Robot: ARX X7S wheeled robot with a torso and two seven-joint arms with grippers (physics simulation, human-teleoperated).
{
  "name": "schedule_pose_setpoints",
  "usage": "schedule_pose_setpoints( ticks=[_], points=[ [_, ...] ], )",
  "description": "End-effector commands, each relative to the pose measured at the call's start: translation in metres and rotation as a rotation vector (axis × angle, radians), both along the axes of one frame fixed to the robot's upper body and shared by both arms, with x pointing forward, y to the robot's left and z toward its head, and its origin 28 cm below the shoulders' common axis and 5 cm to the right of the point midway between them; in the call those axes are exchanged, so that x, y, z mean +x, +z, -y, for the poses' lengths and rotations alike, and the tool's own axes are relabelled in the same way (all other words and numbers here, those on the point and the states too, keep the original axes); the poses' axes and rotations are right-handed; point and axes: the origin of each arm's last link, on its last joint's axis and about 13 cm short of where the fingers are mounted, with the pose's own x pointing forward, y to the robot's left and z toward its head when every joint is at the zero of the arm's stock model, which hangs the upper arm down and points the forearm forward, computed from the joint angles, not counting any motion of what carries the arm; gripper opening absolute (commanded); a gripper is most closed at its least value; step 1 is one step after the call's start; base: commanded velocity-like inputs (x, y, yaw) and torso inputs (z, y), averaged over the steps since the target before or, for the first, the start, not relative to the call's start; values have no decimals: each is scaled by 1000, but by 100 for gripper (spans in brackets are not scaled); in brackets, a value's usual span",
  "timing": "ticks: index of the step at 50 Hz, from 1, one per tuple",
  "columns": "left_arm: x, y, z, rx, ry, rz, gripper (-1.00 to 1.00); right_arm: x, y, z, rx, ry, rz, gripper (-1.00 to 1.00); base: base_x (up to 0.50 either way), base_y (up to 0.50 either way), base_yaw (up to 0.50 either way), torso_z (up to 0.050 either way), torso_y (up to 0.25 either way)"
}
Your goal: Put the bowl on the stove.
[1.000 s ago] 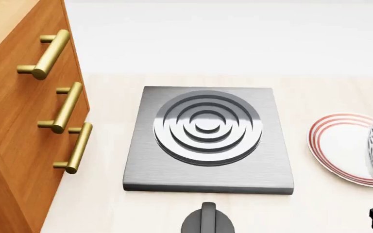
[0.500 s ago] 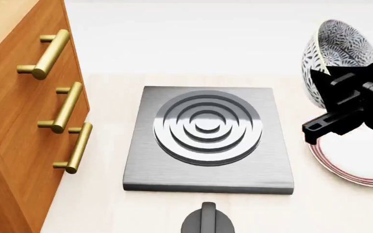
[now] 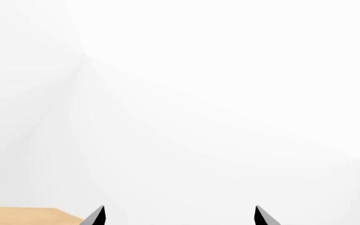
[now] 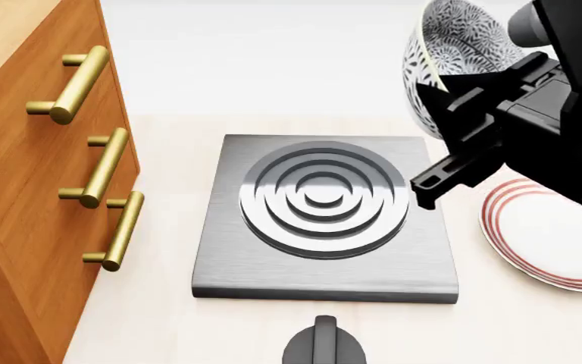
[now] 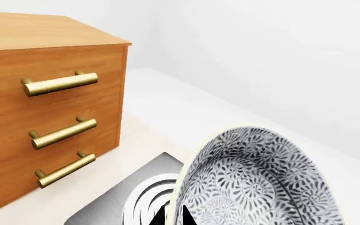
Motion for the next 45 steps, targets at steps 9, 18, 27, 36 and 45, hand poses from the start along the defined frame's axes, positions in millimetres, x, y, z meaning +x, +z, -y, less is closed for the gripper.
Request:
schedule_pose_setpoints(
  ticks=[9,18,27,36,45],
  points=[
    [1,-2,-1,19,34,6,100,-20,6,0,-24,28,65,-100,0,0,0,0,0],
    [1,-2,-1,21,35,6,100,-7,5,-3,-37,39,58,-100,0,0,0,0,0],
    [1,-2,-2,20,38,5,100,31,1,-9,-43,85,53,-100,0,0,0,0,1],
    [1,-3,-1,21,33,4,100,57,-2,-10,-35,93,42,-100,0,0,0,0,0],
    [1,-3,-1,23,33,2,100,86,-4,-13,-41,75,37,-100,0,0,0,0,1]
  ],
)
